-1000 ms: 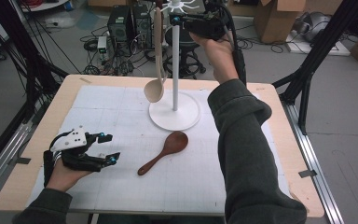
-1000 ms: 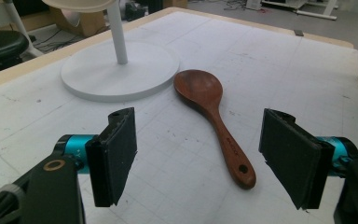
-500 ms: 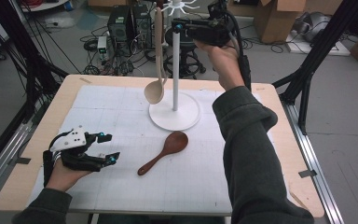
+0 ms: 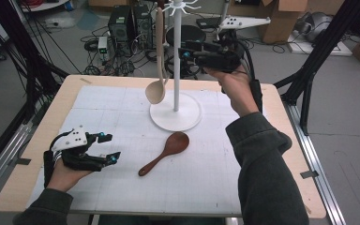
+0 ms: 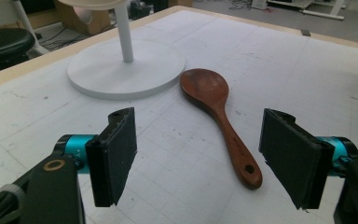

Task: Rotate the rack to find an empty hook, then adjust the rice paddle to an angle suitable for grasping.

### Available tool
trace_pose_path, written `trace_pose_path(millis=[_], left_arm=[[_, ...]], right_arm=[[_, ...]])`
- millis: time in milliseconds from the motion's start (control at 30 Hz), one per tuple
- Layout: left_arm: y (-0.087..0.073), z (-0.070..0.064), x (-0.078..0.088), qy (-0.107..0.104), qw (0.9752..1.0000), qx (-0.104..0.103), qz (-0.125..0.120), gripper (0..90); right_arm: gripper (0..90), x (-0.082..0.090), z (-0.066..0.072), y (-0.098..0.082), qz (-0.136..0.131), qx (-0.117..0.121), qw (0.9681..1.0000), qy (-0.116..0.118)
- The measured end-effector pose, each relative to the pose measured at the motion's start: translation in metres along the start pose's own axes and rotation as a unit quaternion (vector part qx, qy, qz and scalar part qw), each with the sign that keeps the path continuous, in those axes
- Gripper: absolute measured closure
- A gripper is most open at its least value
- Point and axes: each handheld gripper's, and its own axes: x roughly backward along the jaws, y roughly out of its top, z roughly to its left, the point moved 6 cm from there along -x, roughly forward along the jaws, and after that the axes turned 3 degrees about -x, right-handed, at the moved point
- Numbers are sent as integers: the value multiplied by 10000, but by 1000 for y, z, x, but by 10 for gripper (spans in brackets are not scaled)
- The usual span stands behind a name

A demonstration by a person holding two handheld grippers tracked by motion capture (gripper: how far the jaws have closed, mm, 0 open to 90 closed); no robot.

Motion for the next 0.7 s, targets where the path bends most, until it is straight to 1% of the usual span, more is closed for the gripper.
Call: trace_pose_path(millis=[100,200,233,267,400,667,700], left_arm=[[0,0,0,27,10000,2,-12,283],[1,-1,-1,18,10000,45,-42,287],[1,-1,-1,18,10000,52,-36,287],[1,-1,-1,29,10000,47,-31,286],[2,-2,-1,37,10000,30,-30,289],[0,-5,-5,27,10000,24,39,293],[0,-6,-5,11,10000,-18,39,297]], right_arm=[[462,2,2,-12,25,-61,10000,29],[414,3,2,-29,154,-34,9999,-20],[392,3,1,-35,206,-72,9998,-30],[384,3,0,-42,264,-110,9996,-49],[356,8,-1,-62,355,-175,9992,-107],[335,19,4,-99,389,-277,9988,-78],[325,21,4,-103,383,-285,9988,-89]])
